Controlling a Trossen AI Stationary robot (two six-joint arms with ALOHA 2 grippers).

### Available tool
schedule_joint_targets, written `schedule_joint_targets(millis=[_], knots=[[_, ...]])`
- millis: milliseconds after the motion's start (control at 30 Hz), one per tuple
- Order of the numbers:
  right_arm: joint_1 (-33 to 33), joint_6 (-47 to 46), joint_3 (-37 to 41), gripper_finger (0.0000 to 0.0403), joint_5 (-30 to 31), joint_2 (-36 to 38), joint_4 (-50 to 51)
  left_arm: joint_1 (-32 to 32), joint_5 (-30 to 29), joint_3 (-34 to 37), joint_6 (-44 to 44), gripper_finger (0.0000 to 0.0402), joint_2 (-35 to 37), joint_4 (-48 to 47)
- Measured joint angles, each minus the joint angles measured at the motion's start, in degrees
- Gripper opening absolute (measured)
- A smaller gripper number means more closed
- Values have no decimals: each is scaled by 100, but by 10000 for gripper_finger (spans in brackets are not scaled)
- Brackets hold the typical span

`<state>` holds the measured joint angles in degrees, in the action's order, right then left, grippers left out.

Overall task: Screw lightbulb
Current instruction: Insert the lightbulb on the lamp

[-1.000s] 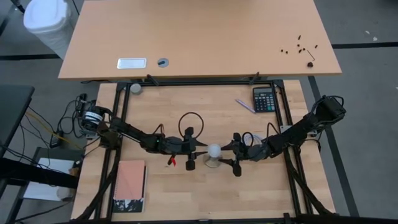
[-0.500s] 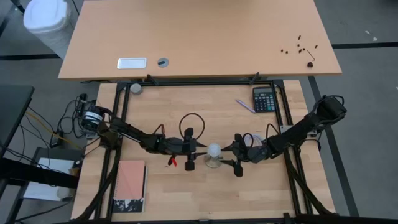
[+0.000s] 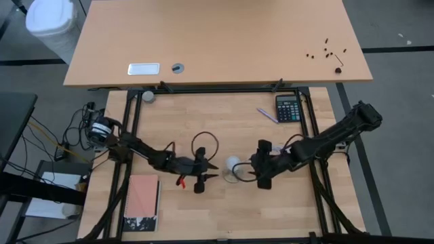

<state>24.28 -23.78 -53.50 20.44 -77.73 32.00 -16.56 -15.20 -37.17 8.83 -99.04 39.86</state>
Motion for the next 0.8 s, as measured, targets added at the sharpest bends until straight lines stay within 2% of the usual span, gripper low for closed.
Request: schedule_joint_targets(millis=[100,167,400,567,800], knots=[[-168,270,-463,280,-333,0,455,-129,-348,326,181,142,0,680],[-303,475,-732,293,-560,-3,685,-163,-365,411,220,142,0,870],[-802,1065,-1570,356,-1359,-496,1348,-190,-384,433,495,142,-2,801],[-983,1569,-2318,393,-1585,-1099,2085,-190,-450,433,495,142,-2,837],[-1065,1991,-3397,399,-1828,-1795,2877,-190,-674,435,495,142,-2,791]])
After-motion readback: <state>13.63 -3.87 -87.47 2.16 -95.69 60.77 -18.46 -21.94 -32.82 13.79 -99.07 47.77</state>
